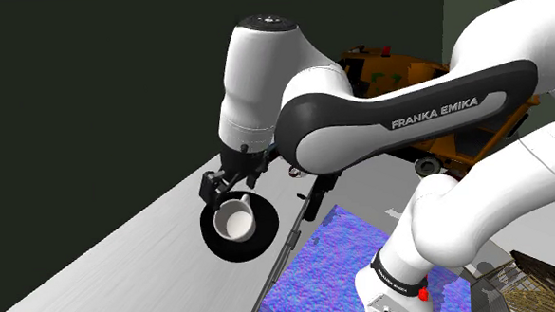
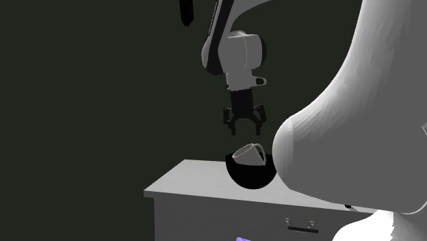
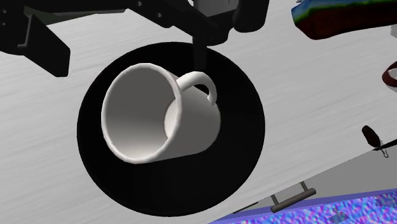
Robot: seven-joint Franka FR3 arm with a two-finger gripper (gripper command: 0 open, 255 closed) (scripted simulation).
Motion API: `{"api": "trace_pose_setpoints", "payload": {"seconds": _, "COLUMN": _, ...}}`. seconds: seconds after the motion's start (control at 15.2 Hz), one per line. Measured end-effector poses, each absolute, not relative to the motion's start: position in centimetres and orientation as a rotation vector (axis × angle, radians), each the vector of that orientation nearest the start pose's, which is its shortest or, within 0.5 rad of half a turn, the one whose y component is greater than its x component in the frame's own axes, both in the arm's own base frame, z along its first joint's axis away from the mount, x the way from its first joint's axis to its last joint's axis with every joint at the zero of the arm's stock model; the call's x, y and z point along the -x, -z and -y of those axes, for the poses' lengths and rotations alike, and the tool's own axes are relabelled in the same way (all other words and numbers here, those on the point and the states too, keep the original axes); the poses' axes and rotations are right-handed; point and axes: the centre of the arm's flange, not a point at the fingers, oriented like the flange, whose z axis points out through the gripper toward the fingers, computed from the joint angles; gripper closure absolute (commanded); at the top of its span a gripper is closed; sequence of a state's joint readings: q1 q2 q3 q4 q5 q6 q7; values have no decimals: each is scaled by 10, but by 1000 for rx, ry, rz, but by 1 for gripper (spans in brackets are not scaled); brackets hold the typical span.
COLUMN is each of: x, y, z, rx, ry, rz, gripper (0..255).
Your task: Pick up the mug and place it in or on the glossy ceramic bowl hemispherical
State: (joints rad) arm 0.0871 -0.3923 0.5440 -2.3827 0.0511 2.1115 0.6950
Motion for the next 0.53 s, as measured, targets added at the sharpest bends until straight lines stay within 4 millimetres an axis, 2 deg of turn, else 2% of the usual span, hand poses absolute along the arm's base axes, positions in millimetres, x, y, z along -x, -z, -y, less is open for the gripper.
{"api": "trace_pose_setpoints", "payload": {"seconds": 0.2, "x": -350, "y": -489, "z": -276, "rx": 3207, "ry": 243, "rz": -187, "gripper": 0}}
{"api": "trace_pose_setpoints", "payload": {"seconds": 0.53, "x": -348, "y": -497, "z": -276, "rx": 3207, "ry": 241, "rz": -187, "gripper": 0}}
